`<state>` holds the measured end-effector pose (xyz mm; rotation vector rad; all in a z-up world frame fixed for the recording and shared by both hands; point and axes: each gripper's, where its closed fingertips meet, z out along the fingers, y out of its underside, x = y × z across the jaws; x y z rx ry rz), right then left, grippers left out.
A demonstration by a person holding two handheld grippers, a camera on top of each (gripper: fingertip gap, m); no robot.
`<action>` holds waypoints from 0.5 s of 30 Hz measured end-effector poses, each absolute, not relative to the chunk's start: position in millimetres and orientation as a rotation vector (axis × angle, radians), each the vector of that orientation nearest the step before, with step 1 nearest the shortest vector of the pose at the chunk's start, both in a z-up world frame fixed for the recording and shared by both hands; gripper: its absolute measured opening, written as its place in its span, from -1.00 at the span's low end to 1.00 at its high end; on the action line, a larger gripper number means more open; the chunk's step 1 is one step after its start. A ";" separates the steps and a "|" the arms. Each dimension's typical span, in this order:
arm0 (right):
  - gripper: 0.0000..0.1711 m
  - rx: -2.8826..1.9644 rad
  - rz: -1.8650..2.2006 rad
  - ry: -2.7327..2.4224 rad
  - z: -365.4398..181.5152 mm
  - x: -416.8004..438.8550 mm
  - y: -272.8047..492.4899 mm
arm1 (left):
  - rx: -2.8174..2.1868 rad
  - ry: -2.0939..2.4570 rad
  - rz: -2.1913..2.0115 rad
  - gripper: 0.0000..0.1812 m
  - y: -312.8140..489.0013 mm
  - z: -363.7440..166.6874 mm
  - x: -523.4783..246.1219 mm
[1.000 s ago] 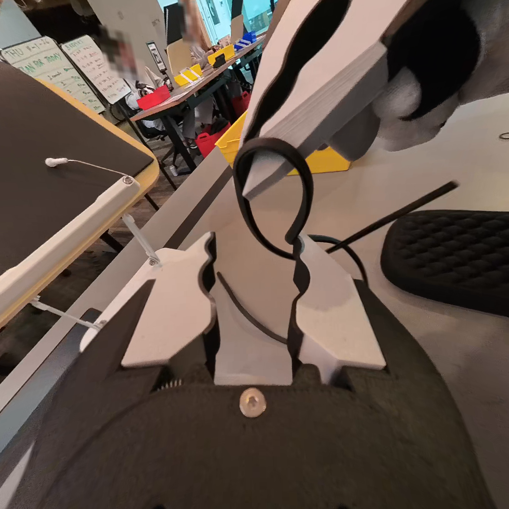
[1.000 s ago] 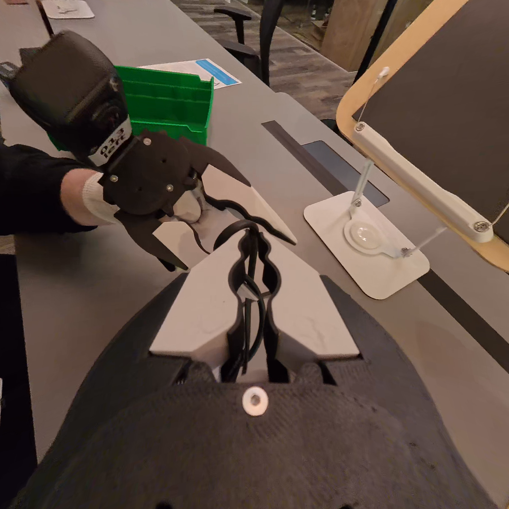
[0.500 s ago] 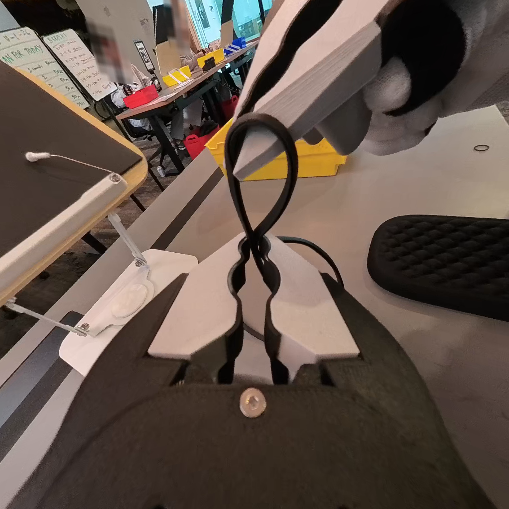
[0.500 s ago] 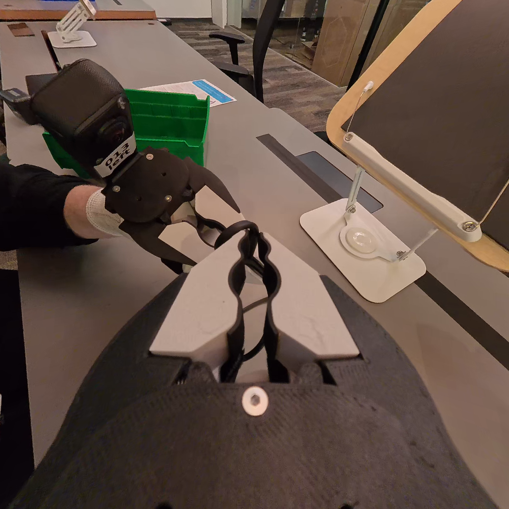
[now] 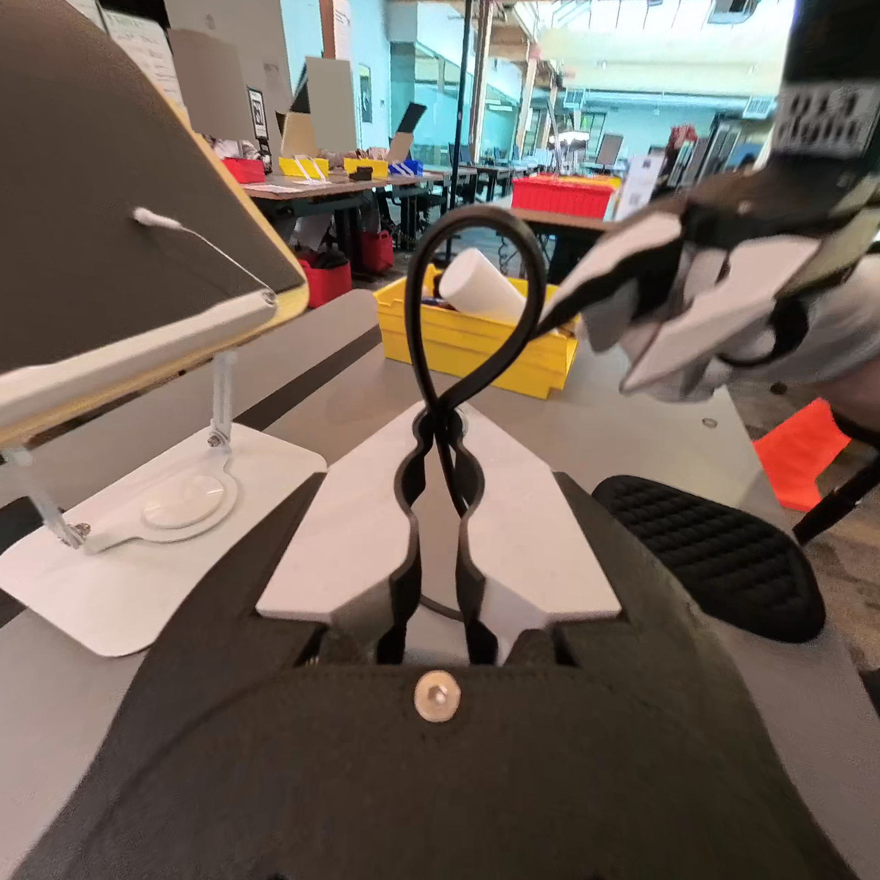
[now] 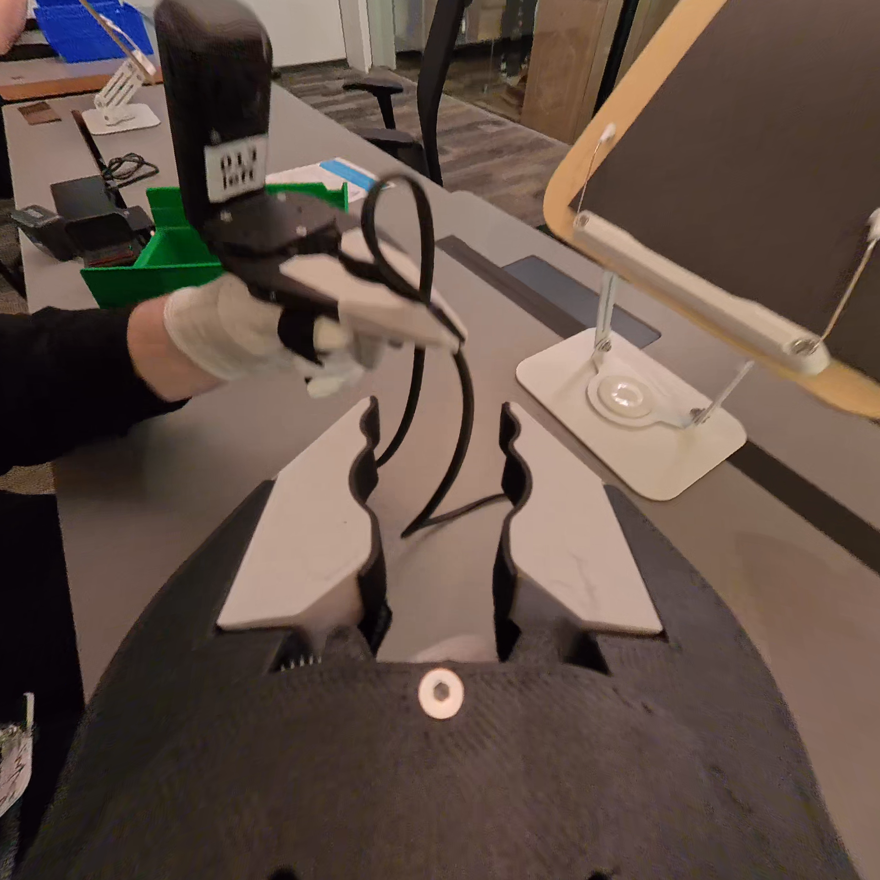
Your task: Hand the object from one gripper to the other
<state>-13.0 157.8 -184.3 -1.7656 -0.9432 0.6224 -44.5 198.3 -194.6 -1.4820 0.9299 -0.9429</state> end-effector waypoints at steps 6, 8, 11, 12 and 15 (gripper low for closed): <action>-0.12 -1.818 0.561 -0.991 -215.4 -46.3 155.1 | -1.460 0.834 -0.916 -0.98 210.6 -168.9 -69.9; -0.07 -1.824 0.481 -0.987 -221.8 -58.8 163.2 | -1.461 0.810 -0.909 -0.98 212.0 -165.2 -73.2; -0.09 -1.819 0.402 -0.947 -221.9 -74.5 174.8 | -1.463 0.796 -0.892 -0.98 211.8 -161.9 -74.6; -0.10 -1.815 0.371 -0.931 -221.1 -77.7 179.2 | -1.462 0.798 -0.887 -0.98 210.9 -161.2 -74.2; -0.23 -1.812 0.328 -0.886 -218.7 -84.3 190.8 | -1.461 0.812 -0.874 -0.98 207.4 -160.0 -71.7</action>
